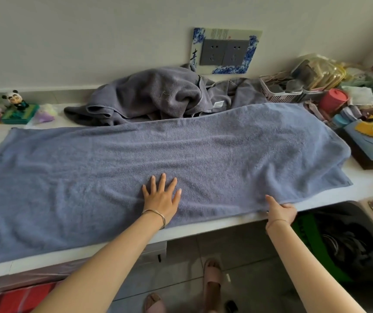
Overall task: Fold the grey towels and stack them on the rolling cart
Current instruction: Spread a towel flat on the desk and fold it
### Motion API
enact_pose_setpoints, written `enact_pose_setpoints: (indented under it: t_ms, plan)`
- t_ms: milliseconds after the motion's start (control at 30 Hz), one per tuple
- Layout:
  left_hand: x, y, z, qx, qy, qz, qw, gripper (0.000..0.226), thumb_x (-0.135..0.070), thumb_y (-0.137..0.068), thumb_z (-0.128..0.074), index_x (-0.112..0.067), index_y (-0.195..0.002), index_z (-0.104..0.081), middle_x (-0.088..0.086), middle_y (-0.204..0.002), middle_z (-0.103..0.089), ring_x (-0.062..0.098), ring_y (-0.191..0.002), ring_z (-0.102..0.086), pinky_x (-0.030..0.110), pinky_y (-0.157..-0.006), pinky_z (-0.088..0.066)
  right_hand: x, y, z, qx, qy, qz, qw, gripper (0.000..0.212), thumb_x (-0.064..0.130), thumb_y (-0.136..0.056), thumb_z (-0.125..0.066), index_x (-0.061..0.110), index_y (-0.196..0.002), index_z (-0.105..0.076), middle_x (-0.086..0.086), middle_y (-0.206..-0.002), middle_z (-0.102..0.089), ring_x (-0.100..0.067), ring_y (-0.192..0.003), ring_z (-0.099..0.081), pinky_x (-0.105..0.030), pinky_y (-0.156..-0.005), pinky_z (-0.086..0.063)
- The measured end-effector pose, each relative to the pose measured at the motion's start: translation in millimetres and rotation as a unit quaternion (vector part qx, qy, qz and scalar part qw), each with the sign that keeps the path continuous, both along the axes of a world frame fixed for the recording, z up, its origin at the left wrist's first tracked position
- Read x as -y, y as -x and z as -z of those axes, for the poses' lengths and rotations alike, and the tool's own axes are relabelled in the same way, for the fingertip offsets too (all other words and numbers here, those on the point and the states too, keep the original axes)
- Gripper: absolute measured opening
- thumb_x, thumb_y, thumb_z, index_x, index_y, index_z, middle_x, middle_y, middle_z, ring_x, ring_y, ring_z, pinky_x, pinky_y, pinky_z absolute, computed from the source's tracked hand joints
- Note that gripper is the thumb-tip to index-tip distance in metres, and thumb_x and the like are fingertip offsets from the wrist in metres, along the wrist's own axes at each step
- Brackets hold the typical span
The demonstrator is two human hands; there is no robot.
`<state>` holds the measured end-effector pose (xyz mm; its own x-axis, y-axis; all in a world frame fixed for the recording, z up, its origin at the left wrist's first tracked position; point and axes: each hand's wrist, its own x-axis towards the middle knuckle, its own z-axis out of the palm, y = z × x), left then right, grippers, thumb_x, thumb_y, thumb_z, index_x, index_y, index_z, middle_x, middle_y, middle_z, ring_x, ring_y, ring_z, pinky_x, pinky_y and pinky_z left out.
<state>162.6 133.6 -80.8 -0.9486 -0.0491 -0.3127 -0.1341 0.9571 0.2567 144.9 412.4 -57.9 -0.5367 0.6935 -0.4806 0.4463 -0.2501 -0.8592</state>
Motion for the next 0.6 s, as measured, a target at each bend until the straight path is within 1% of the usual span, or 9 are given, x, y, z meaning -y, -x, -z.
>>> enact_pose_setpoints:
  t_ms: [67,133,167,233,300,367,433,500,600]
  plan:
    - [-2.8,-3.3,5.2,-0.007,0.027,0.010,1.000,0.061,-0.056,-0.092,0.002,-0.035,-0.149,0.000,0.002,-0.159,0.008,0.032,-0.145,0.010,0.056,-0.114,0.004,-0.2,-5.0,0.0,-0.027,-0.098,0.005,0.995,0.042,0.008,-0.080,-0.070,0.011,-0.104,-0.036,-0.012,-0.116,-0.044,-0.021,-0.097,-0.047,-0.034,-0.097,-0.043]
    - [-7.6,-5.4,7.1,-0.018,0.039,0.023,0.999,0.078,-0.058,-0.076,0.015,-0.036,-0.149,0.002,0.004,-0.159,0.008,0.033,-0.145,0.008,0.057,-0.112,0.005,9.3,-5.1,3.0,-0.058,-0.237,-0.107,0.964,0.041,0.009,-0.082,-0.068,0.007,-0.113,-0.042,-0.011,-0.119,-0.040,-0.022,-0.106,-0.045,-0.042,-0.103,-0.040]
    - [-11.7,-6.1,6.3,-0.023,0.045,0.034,0.998,0.079,-0.057,-0.075,0.013,-0.035,-0.149,-0.003,0.005,-0.159,0.002,0.034,-0.145,0.001,0.059,-0.112,0.001,16.1,-3.8,7.8,-0.071,-0.301,-0.193,0.931,0.043,0.013,-0.083,-0.068,0.007,-0.119,-0.046,-0.011,-0.126,-0.040,-0.025,-0.116,-0.044,-0.045,-0.106,-0.037]
    - [-21.5,-2.6,5.5,-0.044,0.057,0.060,0.996,0.068,-0.054,-0.086,-0.008,-0.030,-0.145,-0.031,0.009,-0.153,-0.029,0.039,-0.138,-0.029,0.065,-0.105,-0.021,29.4,1.3,18.7,-0.074,-0.395,-0.355,0.844,0.047,0.023,-0.088,-0.063,0.016,-0.132,-0.047,-0.009,-0.147,-0.031,-0.028,-0.137,-0.028,-0.046,-0.113,-0.026]
    - [-30.8,2.5,5.7,-0.016,0.056,0.067,0.996,0.059,-0.050,-0.092,-0.018,-0.026,-0.137,-0.047,0.008,-0.141,-0.048,0.038,-0.126,-0.047,0.065,-0.095,-0.036,39.6,7.2,29.1,-0.053,-0.451,-0.481,0.750,0.053,0.039,-0.095,-0.048,0.027,-0.144,-0.034,0.000,-0.158,-0.012,-0.023,-0.146,-0.006,-0.042,-0.118,-0.007]
    - [-37.5,5.7,10.3,-0.020,0.055,0.066,0.996,0.062,-0.052,-0.091,-0.012,-0.029,-0.141,-0.038,0.004,-0.147,-0.041,0.036,-0.133,-0.039,0.064,-0.101,-0.028,40.5,12.5,38.1,-0.019,-0.494,-0.564,0.662,0.058,0.057,-0.095,-0.023,0.037,-0.148,-0.013,0.008,-0.158,0.003,-0.019,-0.146,0.009,-0.036,-0.116,0.008]
    - [-41.0,7.2,15.6,-0.032,0.055,0.064,0.996,0.068,-0.056,-0.083,0.003,-0.034,-0.146,-0.005,-0.001,-0.158,-0.010,0.033,-0.145,-0.009,0.059,-0.111,-0.001,29.9,15.0,44.9,0.004,-0.528,-0.593,0.608,0.063,0.065,-0.087,0.000,0.042,-0.145,0.006,0.012,-0.155,0.013,-0.015,-0.144,0.015,-0.035,-0.115,0.014]
    - [-44.4,9.9,21.0,-0.039,0.057,0.052,0.996,0.071,-0.058,-0.076,0.014,-0.036,-0.143,0.010,-0.005,-0.158,0.006,0.030,-0.145,0.008,0.056,-0.110,0.011,5.4,20.0,48.6,0.029,-0.536,-0.579,0.613,0.064,0.068,-0.083,0.008,0.044,-0.141,0.013,0.013,-0.154,0.014,-0.012,-0.143,0.017,-0.035,-0.116,0.014]
    - [-51.5,16.1,14.7,-0.036,0.084,0.039,0.995,0.087,-0.056,-0.070,0.018,-0.031,-0.150,-0.006,0.000,-0.159,0.003,0.032,-0.145,0.009,0.058,-0.111,0.009,-35.1,26.9,48.0,0.063,-0.531,-0.546,0.645,0.071,0.067,-0.081,0.008,0.039,-0.146,0.006,0.010,-0.158,0.006,-0.014,-0.145,0.012,-0.033,-0.116,0.014]
